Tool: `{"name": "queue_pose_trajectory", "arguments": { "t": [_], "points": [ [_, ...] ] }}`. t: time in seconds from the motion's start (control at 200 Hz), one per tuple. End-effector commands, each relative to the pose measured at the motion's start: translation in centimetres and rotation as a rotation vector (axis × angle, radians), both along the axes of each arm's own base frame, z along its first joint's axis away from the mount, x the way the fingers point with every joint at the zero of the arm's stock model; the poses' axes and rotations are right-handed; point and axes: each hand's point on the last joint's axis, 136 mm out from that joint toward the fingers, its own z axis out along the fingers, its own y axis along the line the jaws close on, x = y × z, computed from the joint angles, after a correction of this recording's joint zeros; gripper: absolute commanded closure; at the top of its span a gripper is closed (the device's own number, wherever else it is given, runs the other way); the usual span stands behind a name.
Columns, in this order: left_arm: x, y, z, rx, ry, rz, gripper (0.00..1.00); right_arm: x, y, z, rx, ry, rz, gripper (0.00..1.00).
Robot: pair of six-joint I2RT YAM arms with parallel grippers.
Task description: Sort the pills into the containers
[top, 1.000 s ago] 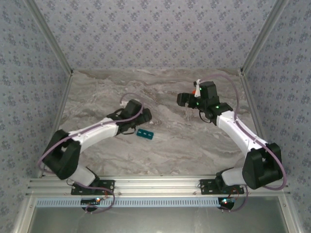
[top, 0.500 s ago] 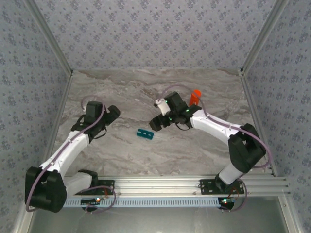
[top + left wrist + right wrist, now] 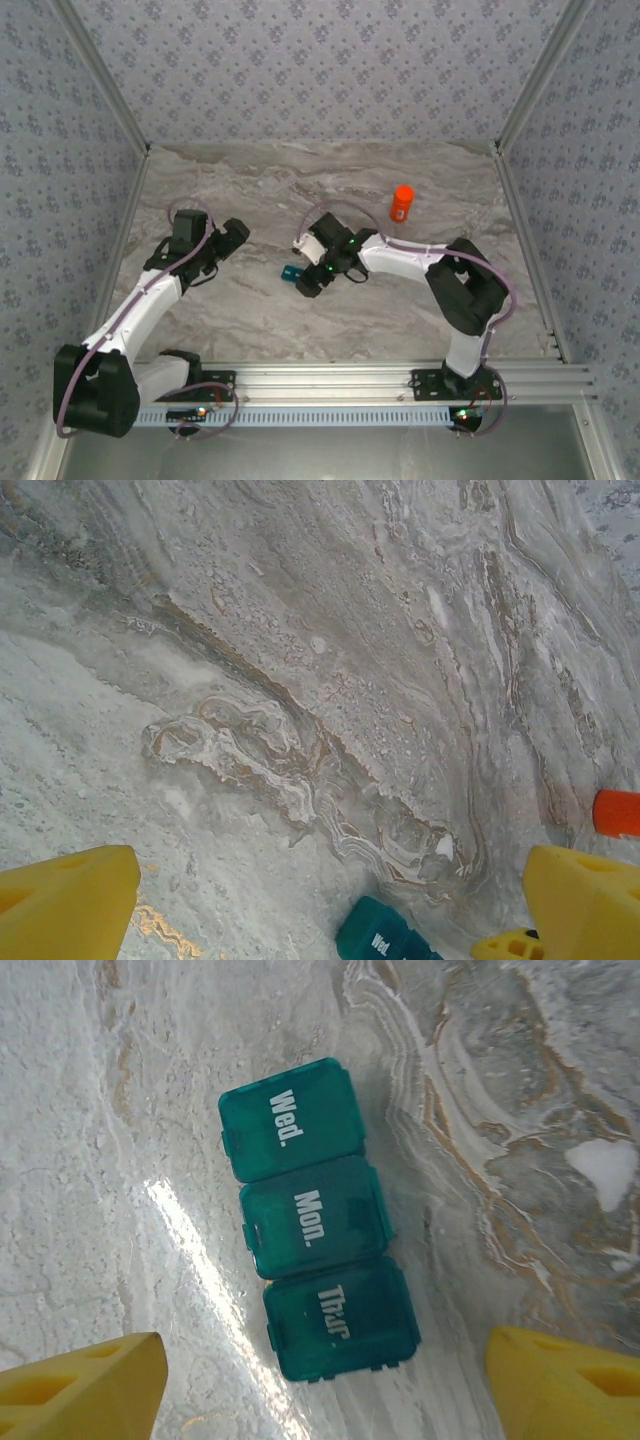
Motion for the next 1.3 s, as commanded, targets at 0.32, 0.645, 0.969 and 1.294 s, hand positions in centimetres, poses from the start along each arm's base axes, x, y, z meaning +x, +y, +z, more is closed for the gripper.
{"name": "queue_pose_trajectory", "arguments": {
  "t": [0.32,0.645,0.969,1.294],
  "points": [
    [0.2,-0.2,-0.2,-0.025,0.005,-0.001,0.02,1.0,1.1,-1.8,-0.052,-0.076,0.044,0.25],
    [0.3,-0.2,0.0,-0.025,0.0,0.003,0.02,1.5,2.4,-1.8,-0.04,-0.084,0.055,0.31],
    [0.4,-0.2,0.1,-0.024,0.0,-0.003,0.02,-0.2,1.4,-3.4,-0.068,-0.052,0.063,0.33],
    [0.6,-0.3,-0.1,-0.028,0.004,-0.005,0.02,-0.4,0.1,-3.7,-0.066,-0.069,0.021,0.38]
  ]
}}
